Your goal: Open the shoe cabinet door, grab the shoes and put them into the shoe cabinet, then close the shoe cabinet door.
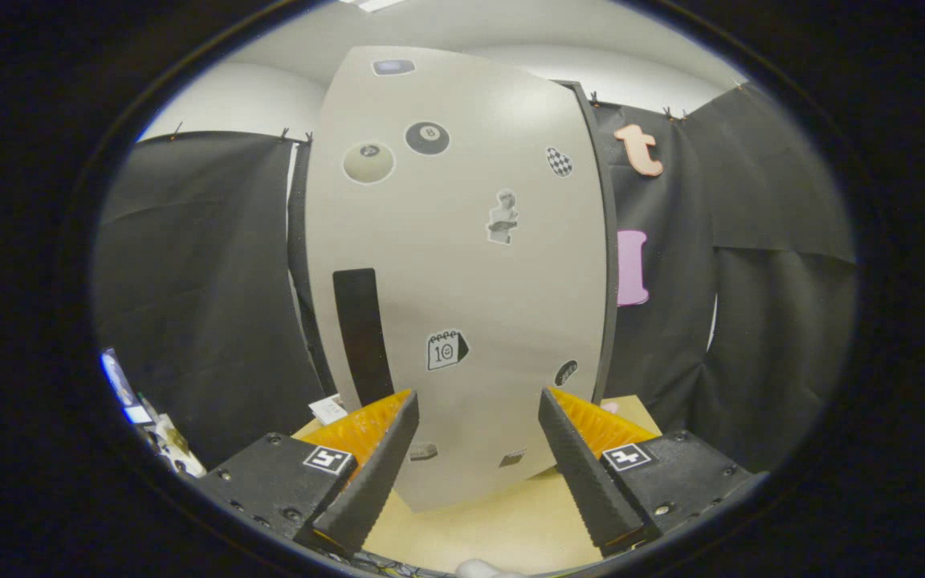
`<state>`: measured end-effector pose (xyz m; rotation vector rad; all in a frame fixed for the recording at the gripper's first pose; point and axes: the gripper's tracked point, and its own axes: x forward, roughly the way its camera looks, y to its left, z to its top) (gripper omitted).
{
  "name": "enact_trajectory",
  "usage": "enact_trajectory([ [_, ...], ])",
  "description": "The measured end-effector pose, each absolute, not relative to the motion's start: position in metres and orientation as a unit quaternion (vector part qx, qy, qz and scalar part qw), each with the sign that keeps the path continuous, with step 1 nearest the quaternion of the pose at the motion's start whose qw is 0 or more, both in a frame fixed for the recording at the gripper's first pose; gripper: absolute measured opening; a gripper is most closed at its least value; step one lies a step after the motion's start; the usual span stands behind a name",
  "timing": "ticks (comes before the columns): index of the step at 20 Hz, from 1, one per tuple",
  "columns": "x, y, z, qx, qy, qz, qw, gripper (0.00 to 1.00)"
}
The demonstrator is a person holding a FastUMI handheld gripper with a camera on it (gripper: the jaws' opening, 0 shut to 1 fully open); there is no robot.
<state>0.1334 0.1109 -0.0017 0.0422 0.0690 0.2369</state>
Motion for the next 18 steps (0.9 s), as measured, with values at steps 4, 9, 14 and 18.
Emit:
enact_trajectory([
  [4,0.120,0.109,0.000,0.026,0.035,0.110,0.993,0.99],
  [9,0.099,0.099,0.012,0.023,0.016,0.088,0.996,0.99],
  [14,0.070,0.086,0.017,0.028,0.004,0.062,0.998,0.99],
  [18,0.051,0.071,0.009,0.025,0.002,0.038,0.999,0.99],
])
